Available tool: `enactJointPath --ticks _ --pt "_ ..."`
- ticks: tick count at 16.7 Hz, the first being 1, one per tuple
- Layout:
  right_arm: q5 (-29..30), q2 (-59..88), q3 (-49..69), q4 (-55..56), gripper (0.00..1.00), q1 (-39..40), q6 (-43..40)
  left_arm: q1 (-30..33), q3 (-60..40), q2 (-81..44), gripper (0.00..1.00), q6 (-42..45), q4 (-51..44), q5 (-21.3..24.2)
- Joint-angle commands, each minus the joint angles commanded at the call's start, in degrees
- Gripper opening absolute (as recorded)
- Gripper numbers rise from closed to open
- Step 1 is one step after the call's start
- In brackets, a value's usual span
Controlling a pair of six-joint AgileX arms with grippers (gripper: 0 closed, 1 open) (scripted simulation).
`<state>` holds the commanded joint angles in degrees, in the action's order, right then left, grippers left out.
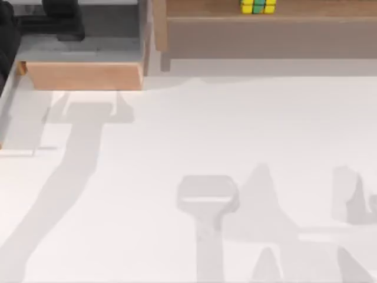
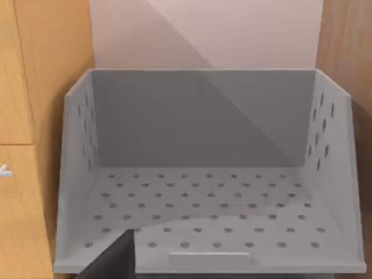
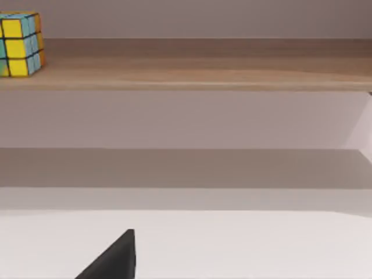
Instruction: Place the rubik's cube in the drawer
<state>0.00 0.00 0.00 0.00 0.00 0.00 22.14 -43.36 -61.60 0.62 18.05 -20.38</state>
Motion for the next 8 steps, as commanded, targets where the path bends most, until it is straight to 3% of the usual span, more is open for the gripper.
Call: enactJointPath --ticks 8 --pt "0.0 0.0 0.0 0.0 1.0 0.0 0.0 15.75 -32.88 -46.2 1.0 0.17 13.61 -14.88"
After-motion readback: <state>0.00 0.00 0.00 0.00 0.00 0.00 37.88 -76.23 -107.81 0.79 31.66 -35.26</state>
